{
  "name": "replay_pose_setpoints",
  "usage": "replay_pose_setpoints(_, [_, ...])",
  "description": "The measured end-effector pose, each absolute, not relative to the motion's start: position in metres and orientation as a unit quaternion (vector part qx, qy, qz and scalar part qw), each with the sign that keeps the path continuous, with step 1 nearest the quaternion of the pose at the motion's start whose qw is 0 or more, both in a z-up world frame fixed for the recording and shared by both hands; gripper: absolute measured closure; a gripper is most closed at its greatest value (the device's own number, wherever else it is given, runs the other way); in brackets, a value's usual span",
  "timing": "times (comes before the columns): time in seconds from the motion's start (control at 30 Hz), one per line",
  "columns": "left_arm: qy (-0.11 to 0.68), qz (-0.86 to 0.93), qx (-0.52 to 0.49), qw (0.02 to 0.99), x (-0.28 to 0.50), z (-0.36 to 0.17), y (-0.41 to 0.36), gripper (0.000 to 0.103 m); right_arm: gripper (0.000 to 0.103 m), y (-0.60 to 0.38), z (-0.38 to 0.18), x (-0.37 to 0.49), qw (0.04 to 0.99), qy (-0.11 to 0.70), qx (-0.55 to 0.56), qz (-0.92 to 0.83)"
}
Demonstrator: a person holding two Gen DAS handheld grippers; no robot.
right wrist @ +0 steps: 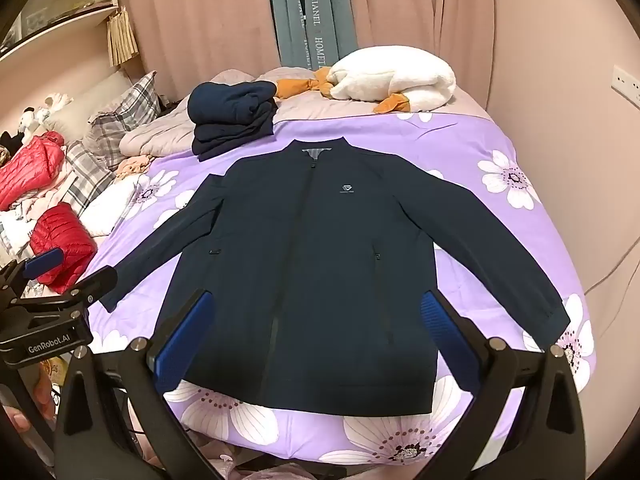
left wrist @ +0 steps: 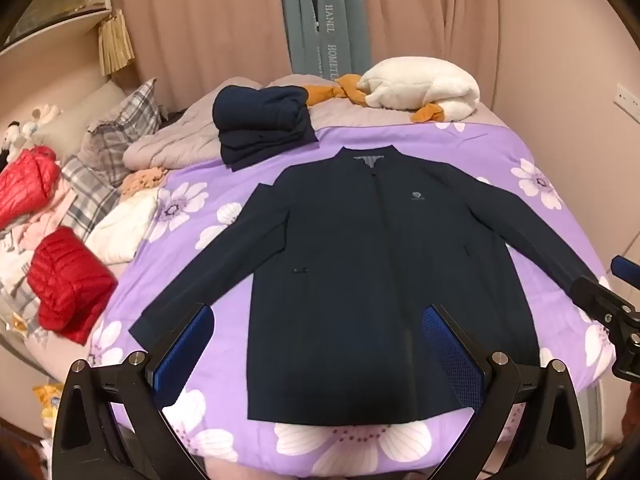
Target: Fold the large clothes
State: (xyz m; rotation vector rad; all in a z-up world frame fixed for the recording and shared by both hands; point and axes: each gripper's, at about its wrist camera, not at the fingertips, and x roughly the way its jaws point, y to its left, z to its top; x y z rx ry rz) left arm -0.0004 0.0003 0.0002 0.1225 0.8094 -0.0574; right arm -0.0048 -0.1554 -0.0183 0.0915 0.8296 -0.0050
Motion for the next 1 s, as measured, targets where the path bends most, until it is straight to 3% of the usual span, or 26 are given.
replay_pose_setpoints(1.0, [0.393, -0.023, 0.067, 0.917, 0.0007, 0.0047, -0.0036, 0.0, 0.0, -0.1464, -0.0136, -0.0055, 0.914, 0.403, 0.049, 0.001])
